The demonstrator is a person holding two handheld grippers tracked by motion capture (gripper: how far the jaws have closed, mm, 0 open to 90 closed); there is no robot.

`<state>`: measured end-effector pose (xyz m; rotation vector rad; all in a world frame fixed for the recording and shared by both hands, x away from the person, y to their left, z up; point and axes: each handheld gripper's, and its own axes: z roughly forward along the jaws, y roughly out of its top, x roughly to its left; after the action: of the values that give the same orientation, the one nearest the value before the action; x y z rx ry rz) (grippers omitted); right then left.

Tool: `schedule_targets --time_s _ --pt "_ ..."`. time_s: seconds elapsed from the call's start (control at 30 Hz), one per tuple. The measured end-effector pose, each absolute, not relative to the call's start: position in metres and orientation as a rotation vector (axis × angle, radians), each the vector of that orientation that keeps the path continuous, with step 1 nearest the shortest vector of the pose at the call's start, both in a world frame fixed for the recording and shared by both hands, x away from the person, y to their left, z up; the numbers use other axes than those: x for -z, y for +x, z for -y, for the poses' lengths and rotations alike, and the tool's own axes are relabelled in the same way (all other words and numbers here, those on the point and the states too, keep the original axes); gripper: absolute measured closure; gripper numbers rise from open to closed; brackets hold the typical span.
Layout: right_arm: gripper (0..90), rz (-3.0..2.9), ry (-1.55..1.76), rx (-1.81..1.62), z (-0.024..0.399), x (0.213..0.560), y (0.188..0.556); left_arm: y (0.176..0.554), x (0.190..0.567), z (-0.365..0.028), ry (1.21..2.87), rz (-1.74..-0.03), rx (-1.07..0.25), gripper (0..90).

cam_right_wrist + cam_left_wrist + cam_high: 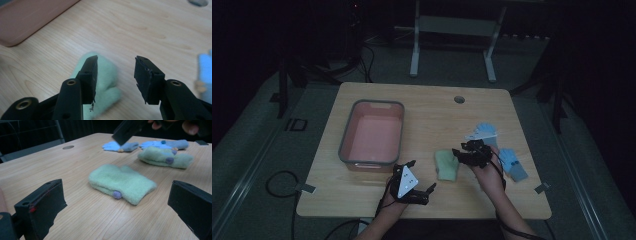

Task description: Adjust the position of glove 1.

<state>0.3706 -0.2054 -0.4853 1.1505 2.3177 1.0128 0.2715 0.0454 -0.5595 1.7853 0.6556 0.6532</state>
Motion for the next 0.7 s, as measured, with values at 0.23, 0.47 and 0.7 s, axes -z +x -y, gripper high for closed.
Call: schedule_targets --time_s 0.23,0.47,0.7 --pt "53.8 -2.298 1.129 -1.021 0.233 0.471 0.37 0.271 0.559 -0.045 1.791 -0.652 -0.659 0.8" --pt "54.1 -2.316 1.117 -0.985 0.27 0.478 0.362 0.271 0.559 -0.045 1.791 -0.652 -0.662 0.8" --pt "54.3 -2.348 1.149 -0.955 0.3 0.493 0.35 0.271 0.559 -0.045 1.791 -0.654 -0.663 0.8"
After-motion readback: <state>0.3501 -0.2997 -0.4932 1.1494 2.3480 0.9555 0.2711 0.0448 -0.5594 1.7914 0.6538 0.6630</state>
